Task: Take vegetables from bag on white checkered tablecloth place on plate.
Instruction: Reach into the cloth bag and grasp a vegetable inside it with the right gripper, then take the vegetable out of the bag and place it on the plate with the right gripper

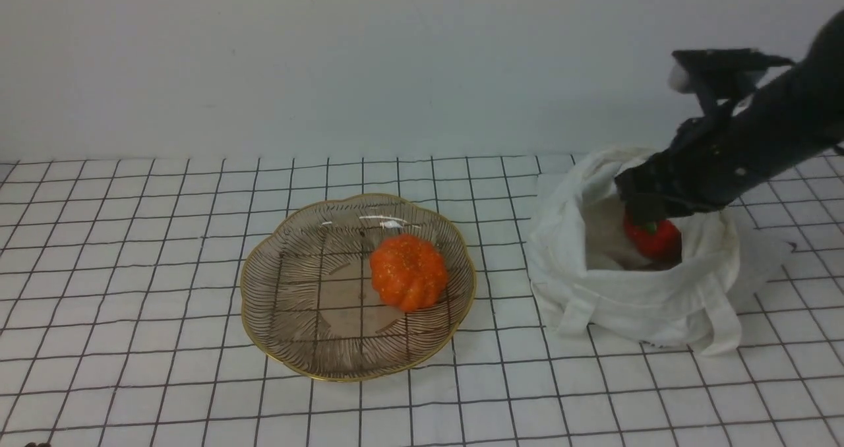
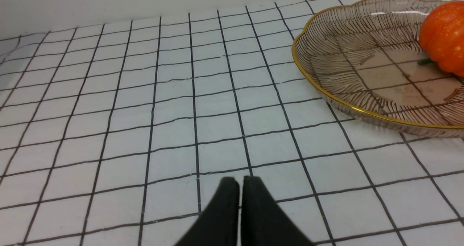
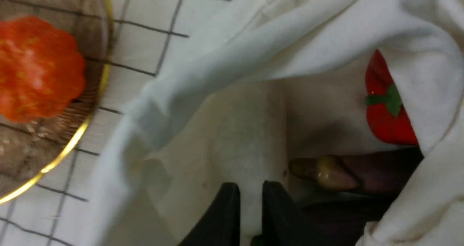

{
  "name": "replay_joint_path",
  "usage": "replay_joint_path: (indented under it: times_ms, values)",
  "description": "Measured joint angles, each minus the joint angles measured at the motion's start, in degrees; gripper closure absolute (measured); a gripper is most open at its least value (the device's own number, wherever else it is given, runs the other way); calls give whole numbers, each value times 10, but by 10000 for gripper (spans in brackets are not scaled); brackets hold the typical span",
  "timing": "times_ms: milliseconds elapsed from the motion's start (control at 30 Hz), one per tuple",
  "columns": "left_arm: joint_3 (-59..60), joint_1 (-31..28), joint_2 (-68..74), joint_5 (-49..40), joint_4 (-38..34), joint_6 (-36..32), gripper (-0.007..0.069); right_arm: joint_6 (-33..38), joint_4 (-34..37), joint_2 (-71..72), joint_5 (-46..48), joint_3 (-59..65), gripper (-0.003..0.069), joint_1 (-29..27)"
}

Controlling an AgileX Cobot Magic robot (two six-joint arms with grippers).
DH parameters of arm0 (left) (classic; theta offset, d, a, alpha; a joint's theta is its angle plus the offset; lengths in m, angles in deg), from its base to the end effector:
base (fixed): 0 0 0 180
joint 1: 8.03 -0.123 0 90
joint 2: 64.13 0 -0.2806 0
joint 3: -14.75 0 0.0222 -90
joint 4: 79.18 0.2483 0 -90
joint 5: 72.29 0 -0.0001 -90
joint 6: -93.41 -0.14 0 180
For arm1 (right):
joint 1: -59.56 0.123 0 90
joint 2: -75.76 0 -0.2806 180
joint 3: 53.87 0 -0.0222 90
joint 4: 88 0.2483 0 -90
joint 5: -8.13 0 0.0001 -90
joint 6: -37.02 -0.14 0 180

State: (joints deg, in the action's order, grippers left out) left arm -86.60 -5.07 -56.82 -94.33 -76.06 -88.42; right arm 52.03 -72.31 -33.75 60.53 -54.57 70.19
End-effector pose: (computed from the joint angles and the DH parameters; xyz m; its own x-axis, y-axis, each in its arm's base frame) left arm 0.1009 -0.0024 0.1551 -0.3044 0.0982 -0.9475 0.0575 0.9948 0.0846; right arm 0.3701 0.1000 0.1998 -0.8974 -0.2600 -0.3566 -0.3358 0.9266 0.1694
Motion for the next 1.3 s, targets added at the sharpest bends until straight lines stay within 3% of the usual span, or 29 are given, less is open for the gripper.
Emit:
replay_joint_path:
  times_ms: [67, 100, 233, 267, 467, 633, 733, 800, 1300]
  values:
    - [0, 0, 0, 0, 0, 0, 633, -13, -23, -31, 20, -21, 494, 6]
    - [0, 0, 0, 0, 0, 0, 633, -31, -50, -75, 56, -61, 418, 15]
    - [0, 0, 0, 0, 0, 0, 633, -55, -77, -138, 120, -113, 248, 32]
    - [0, 0, 0, 0, 0, 0, 633, -61, -85, -158, 131, -123, 167, 40]
    - [0, 0, 0, 0, 0, 0, 633, -89, -151, -193, 135, -129, -9, 64]
    - [0, 0, 0, 0, 0, 0, 633, -97, -166, -204, 122, -131, -20, 65]
    - [0, 0, 0, 0, 0, 0, 633, -99, -169, -208, 99, -131, 94, 65]
    - [0, 0, 0, 0, 0, 0, 633, -99, -169, -209, 92, -131, 206, 65]
    - [0, 0, 0, 0, 0, 0, 633, -127, -186, -56, 106, -131, 190, 65]
